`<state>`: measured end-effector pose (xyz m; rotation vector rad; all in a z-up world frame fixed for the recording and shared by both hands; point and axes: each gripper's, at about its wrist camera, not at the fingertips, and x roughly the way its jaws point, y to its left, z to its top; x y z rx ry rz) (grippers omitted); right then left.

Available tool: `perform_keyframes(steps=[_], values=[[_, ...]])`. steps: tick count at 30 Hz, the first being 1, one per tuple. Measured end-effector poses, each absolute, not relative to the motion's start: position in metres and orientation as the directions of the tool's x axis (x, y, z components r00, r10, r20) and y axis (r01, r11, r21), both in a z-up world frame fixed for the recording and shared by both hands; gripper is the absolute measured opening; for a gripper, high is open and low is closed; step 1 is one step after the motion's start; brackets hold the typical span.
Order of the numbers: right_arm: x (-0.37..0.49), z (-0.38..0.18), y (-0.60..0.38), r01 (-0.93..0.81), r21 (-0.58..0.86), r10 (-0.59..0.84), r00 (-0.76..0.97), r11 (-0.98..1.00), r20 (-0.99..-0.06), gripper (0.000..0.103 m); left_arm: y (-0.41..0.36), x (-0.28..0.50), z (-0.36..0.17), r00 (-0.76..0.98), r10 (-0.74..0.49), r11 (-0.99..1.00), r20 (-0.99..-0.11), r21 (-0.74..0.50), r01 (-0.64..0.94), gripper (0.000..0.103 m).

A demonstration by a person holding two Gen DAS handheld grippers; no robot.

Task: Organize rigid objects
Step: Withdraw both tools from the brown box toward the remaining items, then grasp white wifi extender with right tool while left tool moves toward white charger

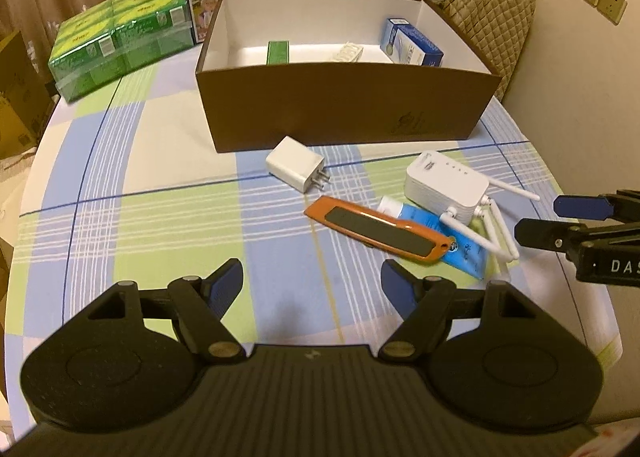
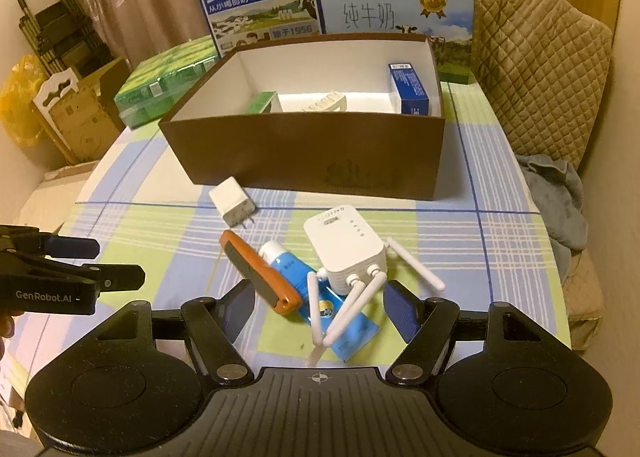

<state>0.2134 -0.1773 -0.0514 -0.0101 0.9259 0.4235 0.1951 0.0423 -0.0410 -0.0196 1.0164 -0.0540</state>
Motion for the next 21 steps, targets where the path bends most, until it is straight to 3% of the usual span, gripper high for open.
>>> perform_keyframes(steps=[21], values=[[0.233, -0.077, -0.169, -0.366, 0.139, 0.321, 0.503, 0.920, -0.803, 0.068, 0.065, 0.208, -0.062, 0.502, -0.040, 0.999, -0.864, -0.050, -0.005, 0.073]])
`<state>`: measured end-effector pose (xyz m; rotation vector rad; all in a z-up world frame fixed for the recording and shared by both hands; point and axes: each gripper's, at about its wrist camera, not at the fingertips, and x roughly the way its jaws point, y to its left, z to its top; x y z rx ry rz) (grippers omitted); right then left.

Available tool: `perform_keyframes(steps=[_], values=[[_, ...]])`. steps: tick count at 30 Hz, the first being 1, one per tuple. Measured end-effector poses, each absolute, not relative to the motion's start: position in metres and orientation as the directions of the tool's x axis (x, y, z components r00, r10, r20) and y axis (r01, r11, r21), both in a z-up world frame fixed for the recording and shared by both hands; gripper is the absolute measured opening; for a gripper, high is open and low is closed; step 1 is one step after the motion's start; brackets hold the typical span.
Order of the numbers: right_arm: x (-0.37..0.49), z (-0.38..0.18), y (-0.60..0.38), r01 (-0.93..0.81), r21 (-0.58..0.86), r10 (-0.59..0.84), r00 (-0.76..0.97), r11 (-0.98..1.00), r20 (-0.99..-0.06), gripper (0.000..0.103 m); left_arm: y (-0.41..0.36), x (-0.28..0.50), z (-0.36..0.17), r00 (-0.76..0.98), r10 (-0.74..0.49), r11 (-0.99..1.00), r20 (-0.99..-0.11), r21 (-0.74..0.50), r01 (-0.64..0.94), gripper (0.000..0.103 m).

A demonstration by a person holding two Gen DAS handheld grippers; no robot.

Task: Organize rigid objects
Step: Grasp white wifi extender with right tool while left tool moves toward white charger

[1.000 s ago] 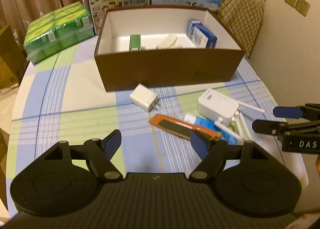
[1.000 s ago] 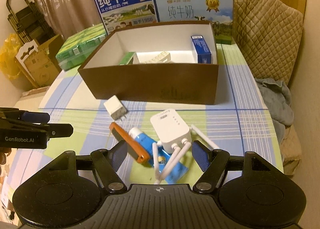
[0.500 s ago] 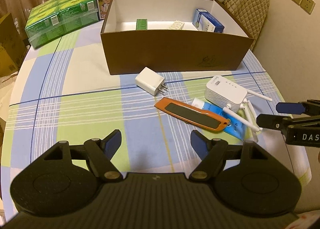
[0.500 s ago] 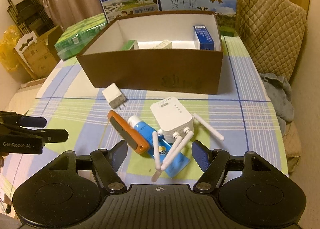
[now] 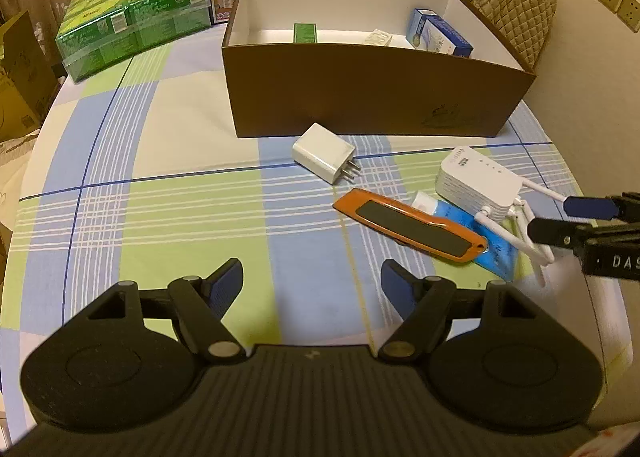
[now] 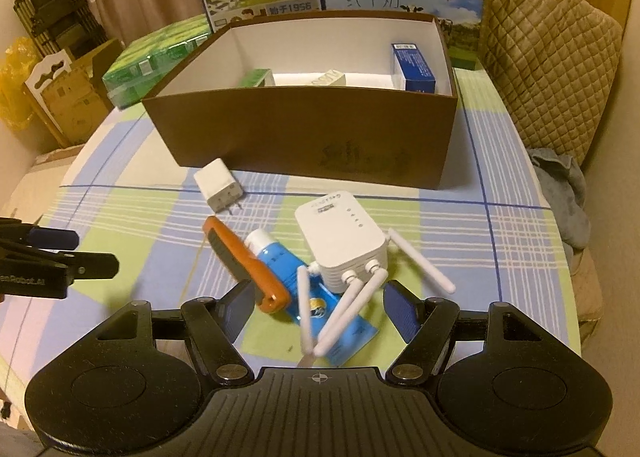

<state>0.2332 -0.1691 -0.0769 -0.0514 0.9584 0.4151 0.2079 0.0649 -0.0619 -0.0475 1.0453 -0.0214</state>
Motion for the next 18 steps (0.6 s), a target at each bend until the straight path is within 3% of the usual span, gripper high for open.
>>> perform_keyframes(steps=[18], values=[[0.280, -0.097, -0.154, -0.458, 0.058, 0.303, 0.484, 0.887, -0.821, 0.068, 0.079, 0.228, -0.080, 0.487, -0.044, 0.998, -0.873, -0.061, -0.019, 0.073]])
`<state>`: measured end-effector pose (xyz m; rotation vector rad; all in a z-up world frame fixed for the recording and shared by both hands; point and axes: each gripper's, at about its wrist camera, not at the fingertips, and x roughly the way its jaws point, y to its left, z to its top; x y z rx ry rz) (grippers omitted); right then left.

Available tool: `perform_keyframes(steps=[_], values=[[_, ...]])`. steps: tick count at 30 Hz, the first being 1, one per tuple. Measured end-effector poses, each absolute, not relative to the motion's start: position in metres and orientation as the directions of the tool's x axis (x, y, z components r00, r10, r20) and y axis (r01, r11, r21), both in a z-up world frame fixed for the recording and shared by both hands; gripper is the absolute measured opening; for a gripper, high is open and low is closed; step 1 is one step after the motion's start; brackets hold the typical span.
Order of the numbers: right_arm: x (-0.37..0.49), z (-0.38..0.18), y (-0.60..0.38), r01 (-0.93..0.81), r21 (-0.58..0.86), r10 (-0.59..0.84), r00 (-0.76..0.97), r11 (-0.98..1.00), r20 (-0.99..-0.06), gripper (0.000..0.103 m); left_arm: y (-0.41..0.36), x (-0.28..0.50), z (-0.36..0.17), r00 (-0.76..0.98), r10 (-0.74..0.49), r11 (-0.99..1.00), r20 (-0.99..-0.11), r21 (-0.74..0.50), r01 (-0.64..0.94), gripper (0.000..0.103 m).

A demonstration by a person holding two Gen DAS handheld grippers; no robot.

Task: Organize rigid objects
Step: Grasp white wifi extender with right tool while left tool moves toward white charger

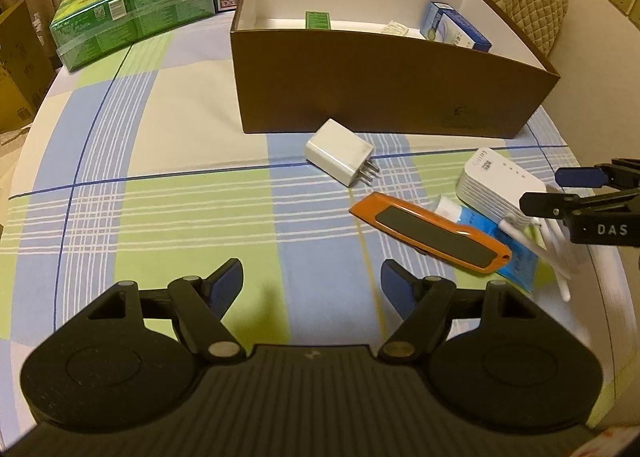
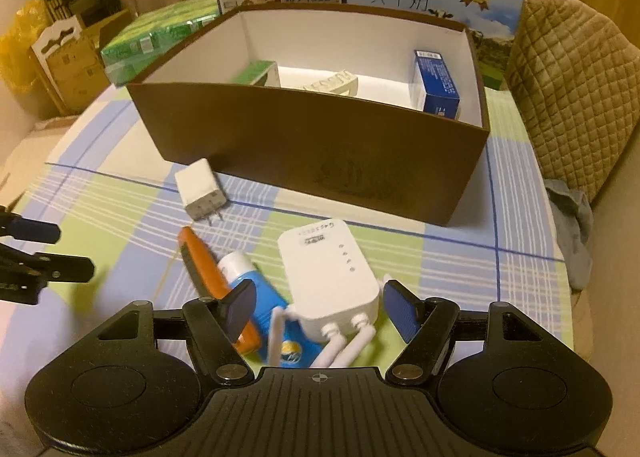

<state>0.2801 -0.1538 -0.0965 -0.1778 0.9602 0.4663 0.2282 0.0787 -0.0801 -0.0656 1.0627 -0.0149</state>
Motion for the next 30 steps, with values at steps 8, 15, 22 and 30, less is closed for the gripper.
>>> perform_keyframes(steps=[8, 15, 22, 30], values=[[0.308, -0.116, -0.148, -0.506, 0.021, 0.287, 0.456, 0.863, -0.842, 0.068, 0.089, 0.241, -0.088, 0.497, -0.036, 0.997, -0.867, -0.068, -0.047, 0.073], [0.318, -0.134, -0.143, -0.551, 0.001, 0.281, 0.426, 0.835, -0.860, 0.068, 0.089, 0.260, -0.094, 0.504, -0.043, 0.995, -0.863, -0.082, -0.056, 0.073], [0.318, -0.143, -0.139, -0.579, -0.018, 0.279, 0.419, 0.815, -0.864, 0.053, 0.079, 0.283, -0.102, 0.506, -0.071, 0.993, -0.860, -0.108, -0.044, 0.073], [0.323, -0.139, -0.169, -0.489, 0.010, 0.255, 0.437, 0.872, -0.863, 0.053, 0.071, 0.314, -0.115, 0.497, -0.081, 0.989, -0.864, -0.133, -0.070, 0.073]])
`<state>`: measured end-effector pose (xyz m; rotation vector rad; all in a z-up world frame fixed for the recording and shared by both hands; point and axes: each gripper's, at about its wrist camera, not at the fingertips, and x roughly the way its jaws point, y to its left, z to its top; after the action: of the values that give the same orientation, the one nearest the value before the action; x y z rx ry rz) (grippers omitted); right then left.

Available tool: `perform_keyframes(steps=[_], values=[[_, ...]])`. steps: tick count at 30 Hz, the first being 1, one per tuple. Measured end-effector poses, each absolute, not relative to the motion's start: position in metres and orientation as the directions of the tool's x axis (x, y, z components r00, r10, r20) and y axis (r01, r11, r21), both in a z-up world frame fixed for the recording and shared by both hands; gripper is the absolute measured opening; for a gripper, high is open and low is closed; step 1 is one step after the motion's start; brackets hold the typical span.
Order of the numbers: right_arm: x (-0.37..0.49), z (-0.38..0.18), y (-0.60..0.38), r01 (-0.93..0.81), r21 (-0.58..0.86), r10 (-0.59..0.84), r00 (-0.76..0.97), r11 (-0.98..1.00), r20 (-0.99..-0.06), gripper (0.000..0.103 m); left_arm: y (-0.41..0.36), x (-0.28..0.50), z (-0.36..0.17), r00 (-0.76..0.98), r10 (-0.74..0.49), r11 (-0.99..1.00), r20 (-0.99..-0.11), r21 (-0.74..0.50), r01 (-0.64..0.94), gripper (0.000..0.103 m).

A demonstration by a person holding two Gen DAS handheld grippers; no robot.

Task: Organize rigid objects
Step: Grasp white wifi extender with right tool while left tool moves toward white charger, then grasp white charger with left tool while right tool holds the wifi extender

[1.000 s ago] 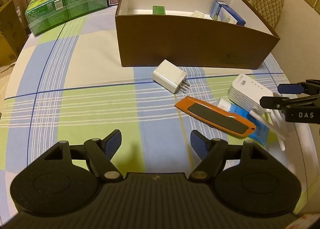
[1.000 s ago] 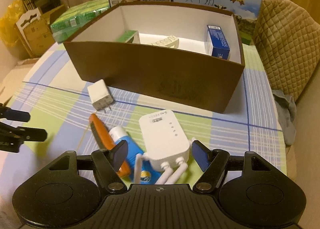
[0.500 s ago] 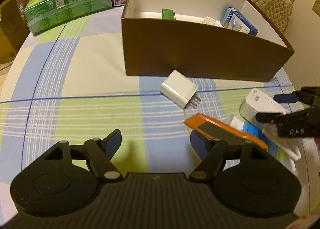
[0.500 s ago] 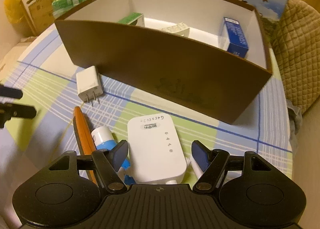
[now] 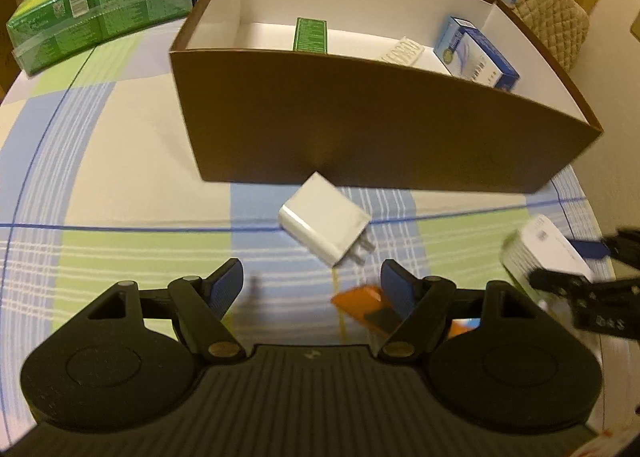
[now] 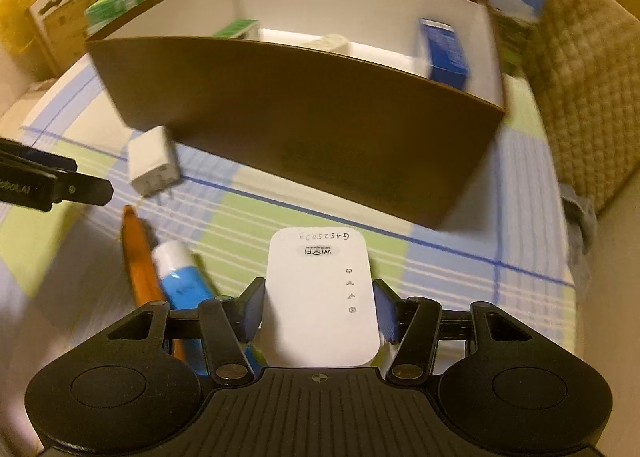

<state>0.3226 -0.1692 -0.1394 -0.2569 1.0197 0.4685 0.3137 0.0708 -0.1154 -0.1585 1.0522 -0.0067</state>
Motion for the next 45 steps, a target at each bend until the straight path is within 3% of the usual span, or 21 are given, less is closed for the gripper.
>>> perform_keyframes(steps=[12, 26, 45], values=[[0.322, -0.131, -0.231, -0.305, 0.068, 0.216, 0.481, 0.950, -0.850, 0.053, 0.058, 0.355, -0.137, 0.496, -0.004, 0.982, -0.869, -0.096, -0.160, 0.073], [0.318, -0.132, -0.231, -0.315, 0.068, 0.224, 0.492, 0.947, -0.841, 0.053, 0.102, 0.329, -0.143, 0.485, 0.024, 0.988, -0.874, -0.055, -0.148, 0.070], [0.316, -0.131, -0.231, -0.317, 0.068, 0.226, 0.495, 0.946, -0.839, 0.053, 0.107, 0.338, -0.140, 0.519, 0.022, 0.995, -0.855, 0.071, 0.076, 0.059]])
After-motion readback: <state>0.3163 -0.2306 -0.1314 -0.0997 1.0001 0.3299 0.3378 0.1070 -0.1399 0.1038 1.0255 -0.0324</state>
